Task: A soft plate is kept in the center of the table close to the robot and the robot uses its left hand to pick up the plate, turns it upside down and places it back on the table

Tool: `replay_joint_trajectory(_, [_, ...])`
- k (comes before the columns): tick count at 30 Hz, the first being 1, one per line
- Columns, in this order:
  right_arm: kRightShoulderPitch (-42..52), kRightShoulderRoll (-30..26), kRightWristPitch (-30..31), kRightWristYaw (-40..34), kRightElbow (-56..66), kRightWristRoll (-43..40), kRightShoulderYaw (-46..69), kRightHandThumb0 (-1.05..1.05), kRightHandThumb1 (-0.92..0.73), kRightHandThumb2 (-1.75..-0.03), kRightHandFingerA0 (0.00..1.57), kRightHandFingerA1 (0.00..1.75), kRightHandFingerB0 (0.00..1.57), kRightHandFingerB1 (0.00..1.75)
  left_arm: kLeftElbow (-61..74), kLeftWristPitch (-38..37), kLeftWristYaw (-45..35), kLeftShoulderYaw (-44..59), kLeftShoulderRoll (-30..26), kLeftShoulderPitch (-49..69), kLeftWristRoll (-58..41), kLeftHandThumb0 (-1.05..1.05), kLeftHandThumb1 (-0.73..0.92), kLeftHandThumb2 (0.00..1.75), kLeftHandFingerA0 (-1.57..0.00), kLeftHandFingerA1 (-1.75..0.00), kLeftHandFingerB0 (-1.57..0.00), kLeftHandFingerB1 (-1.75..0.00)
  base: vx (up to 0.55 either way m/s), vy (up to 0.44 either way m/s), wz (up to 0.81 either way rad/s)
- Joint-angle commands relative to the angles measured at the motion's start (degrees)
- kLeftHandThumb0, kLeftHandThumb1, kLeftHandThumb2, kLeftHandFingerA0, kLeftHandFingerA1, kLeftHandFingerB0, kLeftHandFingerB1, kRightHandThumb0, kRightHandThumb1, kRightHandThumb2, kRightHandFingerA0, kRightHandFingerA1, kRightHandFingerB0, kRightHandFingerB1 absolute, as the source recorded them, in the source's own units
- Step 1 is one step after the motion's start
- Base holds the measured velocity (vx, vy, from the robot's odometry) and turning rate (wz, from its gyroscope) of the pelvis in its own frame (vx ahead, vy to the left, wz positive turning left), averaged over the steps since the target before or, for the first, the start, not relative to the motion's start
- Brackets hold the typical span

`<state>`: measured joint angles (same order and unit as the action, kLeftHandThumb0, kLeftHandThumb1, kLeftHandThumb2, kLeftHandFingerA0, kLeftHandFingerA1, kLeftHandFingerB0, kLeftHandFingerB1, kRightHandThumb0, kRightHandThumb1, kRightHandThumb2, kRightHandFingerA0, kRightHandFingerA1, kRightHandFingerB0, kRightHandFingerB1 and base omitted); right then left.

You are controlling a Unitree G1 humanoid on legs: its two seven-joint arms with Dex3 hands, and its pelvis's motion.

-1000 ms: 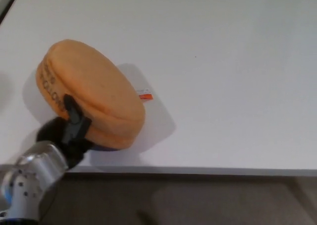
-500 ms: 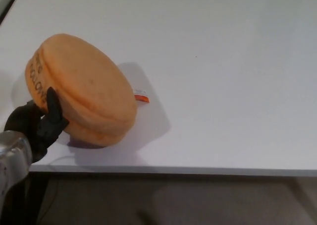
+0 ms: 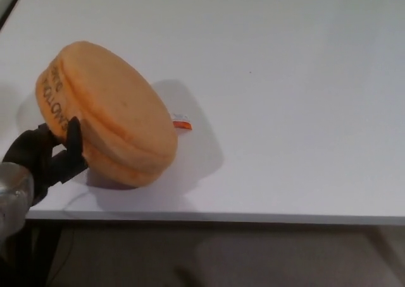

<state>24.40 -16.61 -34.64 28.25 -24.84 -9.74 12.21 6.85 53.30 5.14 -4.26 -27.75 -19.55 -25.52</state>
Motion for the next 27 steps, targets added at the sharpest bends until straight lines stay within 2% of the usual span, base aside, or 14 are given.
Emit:
replay_joint_trajectory(1, [0.6, -0.8, -0.6, -0.2, 0.3, -0.5, 0.7, -0.61, -0.84, -0.66, 0.69, 0.51, 0.43, 0.33, 3.7, 0.4, 0.2, -2.5, -3.1, 1.2, 8.0, -1.05, 0.77, 1.16, -0.01, -0.16, -0.05, -0.08, 0.00, 0.000, 0.00])
replay_joint_trajectory(3, [0.8, -0.7, -0.5, -0.1, 0.3, -0.7, 0.7, -0.61, -0.84, -0.66, 0.69, 0.51, 0.43, 0.33, 6.8, -0.5, 0.9, -4.2, -5.3, 3.1, 11.2, -0.90, 0.69, 1.13, -0.03, -0.39, -0.04, -0.17, 0.00, 0.000, 0.00])
replay_joint_trajectory(4, [0.7, -0.8, -0.6, -0.2, 0.3, -0.5, 0.7, -0.61, -0.84, -0.66, 0.69, 0.51, 0.43, 0.33, 8.0, -0.7, 1.2, -4.7, -6.2, 3.8, 12.6, -0.95, 0.91, 0.68, -0.14, -0.40, -0.01, -0.21, 0.00, 0.000, 0.00])
replay_joint_trajectory(5, [0.8, -0.7, -0.7, -0.2, 0.4, -0.4, 0.6, -0.61, -0.84, -0.66, 0.70, 0.51, 0.44, 0.33, 9.0, -1.3, 1.2, -5.0, -7.3, 4.9, 13.9, -0.94, 0.71, 1.09, -0.11, -0.49, -0.04, -0.19, 0.00, 0.000, 0.00])
replay_joint_trajectory(13, [1.0, -1.1, 0.1, -0.2, 0.5, -0.4, 0.8, -0.62, -0.84, -0.66, 0.70, 0.51, 0.43, 0.33, 10.8, -8.4, 1.3, -3.9, -12.6, 12.7, 20.6, -0.87, 0.69, 1.10, -0.17, -0.51, 0.00, -0.29, 0.00, 0.000, 0.00])
replay_joint_trajectory(15, [0.8, -1.0, -0.7, -0.1, 0.0, -0.4, 0.7, -0.62, -0.84, -0.66, 0.70, 0.51, 0.44, 0.34, 10.9, -10.0, 0.8, -2.4, -13.5, 15.0, 21.4, -0.89, 0.71, 1.00, -0.11, -0.44, -0.06, -0.32, 0.00, 0.000, 0.00])
replay_joint_trajectory(16, [0.8, -0.9, -0.6, 0.0, 0.1, -0.4, 0.7, -0.61, -0.84, -0.66, 0.70, 0.51, 0.45, 0.34, 10.9, -10.5, 0.6, -2.0, -13.6, 15.6, 21.6, -0.88, 0.88, 0.68, -0.21, -0.36, -0.10, -0.24, 0.00, 0.000, 0.00])
replay_joint_trajectory(17, [1.0, -0.8, -0.3, 0.0, 0.2, -0.6, 0.7, -0.60, -0.83, -0.65, 0.70, 0.51, 0.44, 0.34, 10.7, -12.0, 0.1, -1.0, -14.1, 17.1, 22.1, -0.39, 0.40, 1.04, -0.02, -0.48, 0.00, -0.48, 0.00, 0.000, 0.00])
replay_joint_trajectory(18, [1.1, -0.8, -0.1, 0.0, 0.4, -0.7, 0.7, -0.60, -0.83, -0.65, 0.70, 0.51, 0.44, 0.34, 10.5, -12.9, -0.4, -0.3, -14.5, 17.9, 22.3, -0.39, 0.40, 1.04, -0.02, -0.48, 0.00, -0.48, 0.00, 0.000, 0.00])
replay_joint_trajectory(19, [1.1, -0.9, -0.1, 0.0, 0.4, -0.7, 0.8, -0.61, -0.83, -0.66, 0.71, 0.51, 0.44, 0.34, 10.2, -14.1, -1.0, 0.5, -14.7, 18.7, 22.4, -0.90, 0.69, 1.06, -0.18, -0.47, -0.03, -0.35, 0.00, 0.000, 0.00])
replay_joint_trajectory(22, [1.2, -0.9, 0.0, -0.2, 0.5, -0.6, 0.9, -0.60, -0.84, -0.66, 0.70, 0.51, 0.44, 0.34, 10.0, -15.9, -2.3, 2.3, -14.9, 20.4, 22.9, -0.39, 0.38, 1.03, -0.02, -0.47, 0.00, -0.47, 0.00, 0.000, 0.00])
replay_joint_trajectory(23, [1.0, -0.9, -0.4, -0.3, 0.2, -0.3, 0.8, -0.61, -0.85, -0.66, 0.70, 0.50, 0.43, 0.33, 10.2, -16.4, -2.6, 2.8, -15.0, 20.9, 23.1, -0.93, 0.70, 1.00, -0.18, -0.44, -0.10, -0.39, 0.00, 0.000, 0.00])
replay_joint_trajectory(25, [0.7, -0.9, -1.0, 0.0, -0.3, -0.3, 0.7, -0.59, -0.84, -0.66, 0.71, 0.51, 0.43, 0.33, 11.3, -18.0, -3.3, 4.6, -15.1, 22.6, 23.3, -0.92, 0.69, 1.00, -0.21, -0.45, -0.11, -0.39, 0.00, 0.000, 0.00])
replay_joint_trajectory(27, [0.7, -0.9, -1.0, -0.6, -0.3, 0.3, 0.7, -0.60, -0.84, -0.66, 0.71, 0.51, 0.44, 0.34, 12.2, -19.5, -4.4, 6.1, -14.7, 23.8, 23.4, -0.90, 0.86, 0.66, -0.25, -0.36, -0.14, -0.29, 0.00, 0.000, 0.00])
